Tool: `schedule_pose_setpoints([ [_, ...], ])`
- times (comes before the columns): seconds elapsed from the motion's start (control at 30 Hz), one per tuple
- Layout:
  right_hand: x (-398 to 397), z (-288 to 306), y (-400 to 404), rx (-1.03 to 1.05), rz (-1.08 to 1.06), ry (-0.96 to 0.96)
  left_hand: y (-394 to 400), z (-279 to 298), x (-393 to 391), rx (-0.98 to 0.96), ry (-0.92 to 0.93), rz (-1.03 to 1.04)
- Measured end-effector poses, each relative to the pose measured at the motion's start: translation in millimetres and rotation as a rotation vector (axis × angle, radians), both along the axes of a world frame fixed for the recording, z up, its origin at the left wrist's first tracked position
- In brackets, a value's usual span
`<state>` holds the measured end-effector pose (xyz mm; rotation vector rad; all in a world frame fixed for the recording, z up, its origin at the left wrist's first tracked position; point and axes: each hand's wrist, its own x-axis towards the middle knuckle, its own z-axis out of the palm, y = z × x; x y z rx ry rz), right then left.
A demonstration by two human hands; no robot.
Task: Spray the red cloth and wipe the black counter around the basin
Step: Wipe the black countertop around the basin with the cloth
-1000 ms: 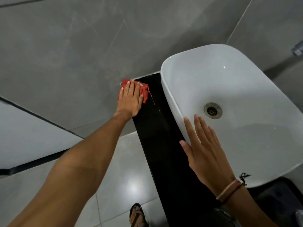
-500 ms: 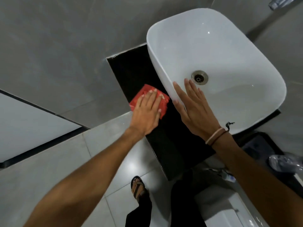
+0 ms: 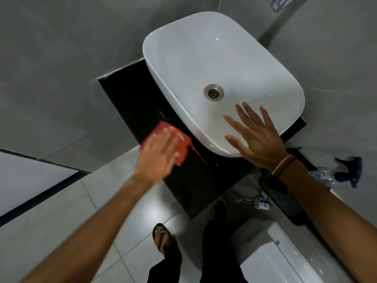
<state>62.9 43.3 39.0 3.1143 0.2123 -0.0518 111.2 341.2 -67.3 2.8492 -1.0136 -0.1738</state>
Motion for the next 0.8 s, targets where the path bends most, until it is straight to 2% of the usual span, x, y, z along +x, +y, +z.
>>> schedule_pose_setpoints([
  [0.2, 4, -8, -5, 0.067, 0.007, -0.102, 82, 9, 186, 0.047, -0.009, 0.131],
  [0.33, 5, -13, -5, 0.100, 0.031, -0.174, 107, 4, 244, 0.071, -0.020, 0.124],
  [0.5, 4, -15, -9, 0.127, 0.037, -0.220, 91, -14, 213, -0.064, -0.056, 0.275],
  [0.6, 5, -17, -5, 0.132, 0.023, -0.211, 93, -14, 175, -0.073, -0.022, 0.269],
  [0.8, 7, -21, -5, 0.095, 0.028, -0.263, 68, 0, 39, -0.117, 0.062, 0.207],
])
